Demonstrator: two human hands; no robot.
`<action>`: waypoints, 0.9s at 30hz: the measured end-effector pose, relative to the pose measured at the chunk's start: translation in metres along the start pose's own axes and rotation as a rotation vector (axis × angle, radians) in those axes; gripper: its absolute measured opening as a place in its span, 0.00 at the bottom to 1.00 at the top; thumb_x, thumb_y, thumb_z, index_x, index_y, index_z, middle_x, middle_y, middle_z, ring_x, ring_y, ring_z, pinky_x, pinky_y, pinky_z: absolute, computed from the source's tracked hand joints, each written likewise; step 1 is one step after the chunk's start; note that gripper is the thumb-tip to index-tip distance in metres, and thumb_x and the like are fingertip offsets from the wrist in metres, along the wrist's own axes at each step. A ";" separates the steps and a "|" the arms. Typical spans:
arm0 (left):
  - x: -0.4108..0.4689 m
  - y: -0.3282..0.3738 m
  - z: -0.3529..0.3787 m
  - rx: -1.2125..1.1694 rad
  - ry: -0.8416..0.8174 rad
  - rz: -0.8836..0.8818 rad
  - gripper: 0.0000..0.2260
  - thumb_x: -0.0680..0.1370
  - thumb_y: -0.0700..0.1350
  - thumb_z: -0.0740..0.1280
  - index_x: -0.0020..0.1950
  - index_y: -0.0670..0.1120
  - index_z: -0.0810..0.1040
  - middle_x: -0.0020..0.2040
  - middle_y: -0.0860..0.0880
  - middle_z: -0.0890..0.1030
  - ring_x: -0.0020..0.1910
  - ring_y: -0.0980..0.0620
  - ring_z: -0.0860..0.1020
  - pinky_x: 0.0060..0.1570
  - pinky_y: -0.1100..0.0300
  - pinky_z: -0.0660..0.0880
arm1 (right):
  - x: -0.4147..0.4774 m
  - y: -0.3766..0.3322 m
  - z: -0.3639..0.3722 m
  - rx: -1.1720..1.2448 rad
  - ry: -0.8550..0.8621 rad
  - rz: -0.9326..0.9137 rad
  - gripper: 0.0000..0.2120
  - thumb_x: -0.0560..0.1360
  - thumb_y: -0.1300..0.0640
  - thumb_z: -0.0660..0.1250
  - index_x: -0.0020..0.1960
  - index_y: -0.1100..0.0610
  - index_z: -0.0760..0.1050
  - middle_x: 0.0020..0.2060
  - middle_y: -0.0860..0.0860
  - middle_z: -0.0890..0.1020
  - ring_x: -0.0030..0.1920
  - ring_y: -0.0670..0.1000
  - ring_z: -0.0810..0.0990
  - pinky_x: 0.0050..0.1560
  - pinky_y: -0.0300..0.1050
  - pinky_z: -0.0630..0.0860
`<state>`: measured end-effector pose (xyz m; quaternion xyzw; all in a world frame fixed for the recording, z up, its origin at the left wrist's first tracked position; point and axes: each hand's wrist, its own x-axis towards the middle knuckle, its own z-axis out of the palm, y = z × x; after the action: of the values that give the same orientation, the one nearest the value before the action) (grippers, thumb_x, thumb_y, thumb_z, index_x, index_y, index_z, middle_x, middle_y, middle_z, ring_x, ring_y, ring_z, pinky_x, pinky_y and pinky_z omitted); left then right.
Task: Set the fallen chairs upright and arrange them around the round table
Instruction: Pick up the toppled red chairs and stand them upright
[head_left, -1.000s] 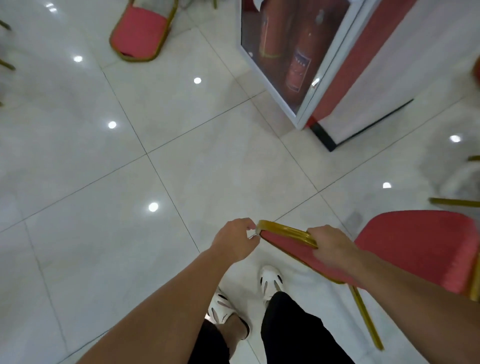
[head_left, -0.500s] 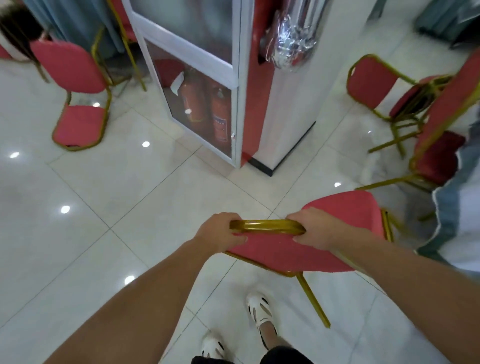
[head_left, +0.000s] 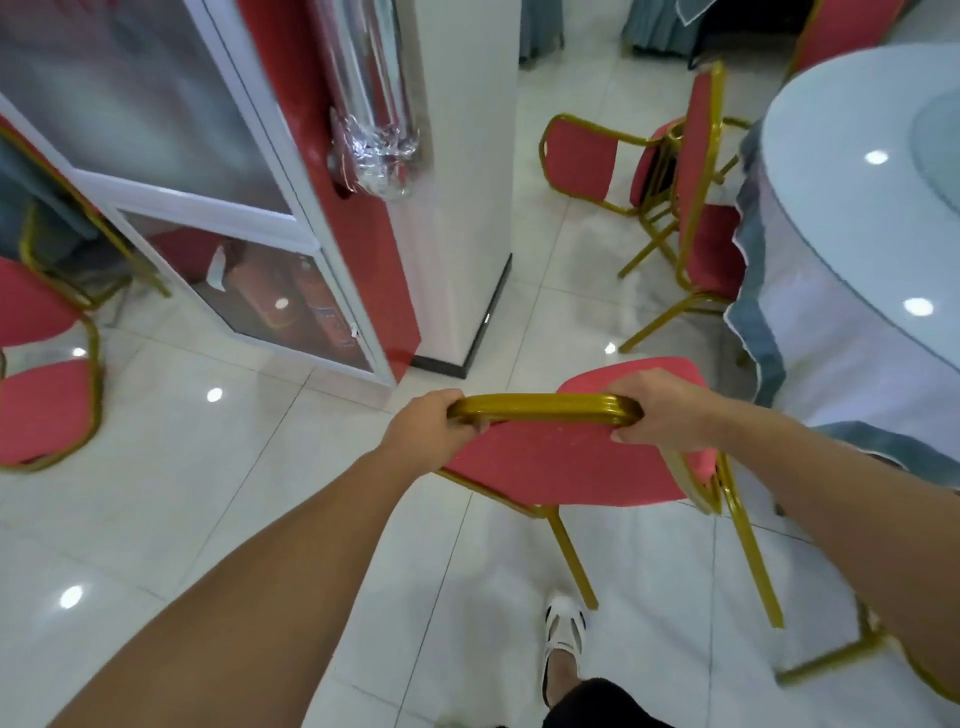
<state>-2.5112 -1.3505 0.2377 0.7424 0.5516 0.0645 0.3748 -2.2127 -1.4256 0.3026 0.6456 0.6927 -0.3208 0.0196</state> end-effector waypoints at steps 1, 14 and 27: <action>0.010 0.012 -0.001 0.010 -0.011 0.013 0.11 0.76 0.57 0.73 0.43 0.51 0.79 0.36 0.50 0.79 0.36 0.50 0.79 0.36 0.56 0.73 | -0.001 0.011 -0.006 0.006 0.005 0.004 0.14 0.74 0.59 0.74 0.38 0.43 0.74 0.35 0.43 0.79 0.39 0.44 0.79 0.41 0.41 0.74; 0.114 0.145 0.051 0.179 -0.191 0.128 0.06 0.77 0.48 0.73 0.46 0.50 0.77 0.37 0.51 0.77 0.38 0.48 0.77 0.44 0.48 0.78 | -0.007 0.157 -0.045 0.045 -0.101 0.083 0.11 0.75 0.56 0.74 0.49 0.42 0.76 0.41 0.41 0.79 0.45 0.46 0.79 0.44 0.37 0.74; 0.165 0.248 0.159 0.439 -0.553 0.452 0.06 0.78 0.52 0.72 0.46 0.51 0.80 0.40 0.54 0.80 0.45 0.48 0.80 0.58 0.44 0.77 | -0.065 0.251 0.013 0.043 -0.147 0.572 0.12 0.75 0.63 0.67 0.52 0.47 0.77 0.40 0.43 0.76 0.46 0.49 0.77 0.45 0.41 0.73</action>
<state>-2.1762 -1.3120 0.2277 0.8963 0.2539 -0.1758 0.3182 -1.9797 -1.4986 0.2155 0.7899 0.4725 -0.3628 0.1457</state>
